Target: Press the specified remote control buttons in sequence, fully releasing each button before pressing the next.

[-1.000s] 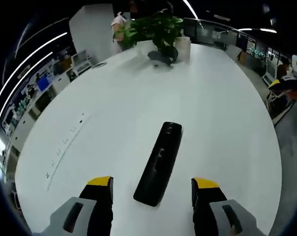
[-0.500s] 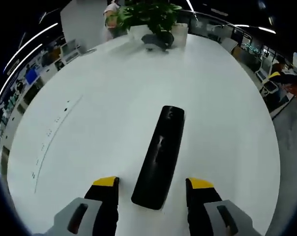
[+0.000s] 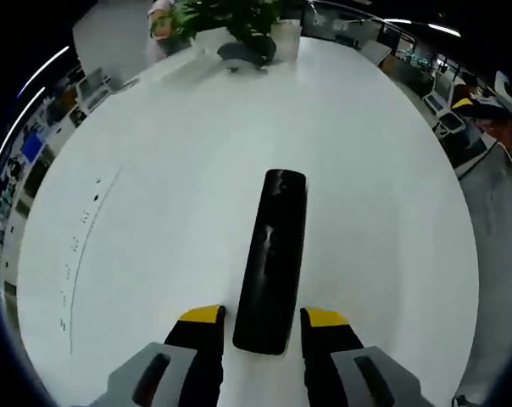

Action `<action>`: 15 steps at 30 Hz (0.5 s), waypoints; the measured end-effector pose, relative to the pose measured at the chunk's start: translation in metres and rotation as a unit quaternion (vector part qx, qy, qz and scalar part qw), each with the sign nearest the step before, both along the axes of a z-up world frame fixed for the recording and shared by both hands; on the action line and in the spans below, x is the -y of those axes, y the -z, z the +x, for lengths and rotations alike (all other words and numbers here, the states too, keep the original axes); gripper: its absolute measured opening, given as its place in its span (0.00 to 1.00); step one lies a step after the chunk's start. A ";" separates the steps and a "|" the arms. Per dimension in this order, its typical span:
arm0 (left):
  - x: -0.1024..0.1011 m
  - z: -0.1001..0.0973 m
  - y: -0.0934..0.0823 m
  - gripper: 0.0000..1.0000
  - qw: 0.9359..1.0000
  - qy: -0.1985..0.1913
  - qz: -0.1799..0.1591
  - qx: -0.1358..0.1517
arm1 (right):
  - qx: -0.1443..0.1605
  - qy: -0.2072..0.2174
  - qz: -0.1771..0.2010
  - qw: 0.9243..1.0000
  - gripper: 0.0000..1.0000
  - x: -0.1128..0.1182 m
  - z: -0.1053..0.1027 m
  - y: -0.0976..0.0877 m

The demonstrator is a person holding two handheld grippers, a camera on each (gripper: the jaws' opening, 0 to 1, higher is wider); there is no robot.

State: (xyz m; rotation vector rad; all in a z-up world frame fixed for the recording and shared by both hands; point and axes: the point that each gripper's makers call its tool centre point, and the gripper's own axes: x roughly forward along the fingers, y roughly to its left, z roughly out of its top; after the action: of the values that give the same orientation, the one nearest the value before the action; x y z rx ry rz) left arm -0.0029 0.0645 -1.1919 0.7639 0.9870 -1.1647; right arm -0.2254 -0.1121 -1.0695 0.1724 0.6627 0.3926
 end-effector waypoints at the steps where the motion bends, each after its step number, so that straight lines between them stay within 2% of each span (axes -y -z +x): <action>1: 0.000 0.000 0.000 0.29 1.000 0.002 0.001 0.002 | 0.003 0.001 0.001 1.000 0.92 0.000 0.000 -0.002; 2: 0.000 0.000 0.000 0.25 1.000 0.006 0.002 0.003 | 0.005 0.001 0.001 1.000 0.92 0.000 0.000 -0.003; 8: 0.002 -0.003 0.003 0.23 0.999 0.039 0.025 0.009 | 0.013 0.004 0.001 1.000 0.92 0.001 -0.002 -0.007; 15: 0.002 -0.005 0.003 0.23 0.999 0.029 0.039 0.010 | 0.019 0.006 -0.005 1.000 0.91 0.001 -0.005 -0.008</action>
State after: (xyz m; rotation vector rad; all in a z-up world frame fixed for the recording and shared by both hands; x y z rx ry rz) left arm -0.0083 0.0627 -1.1951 0.8697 1.0045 -1.1724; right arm -0.2302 -0.1135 -1.0616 0.1585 0.6262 0.3795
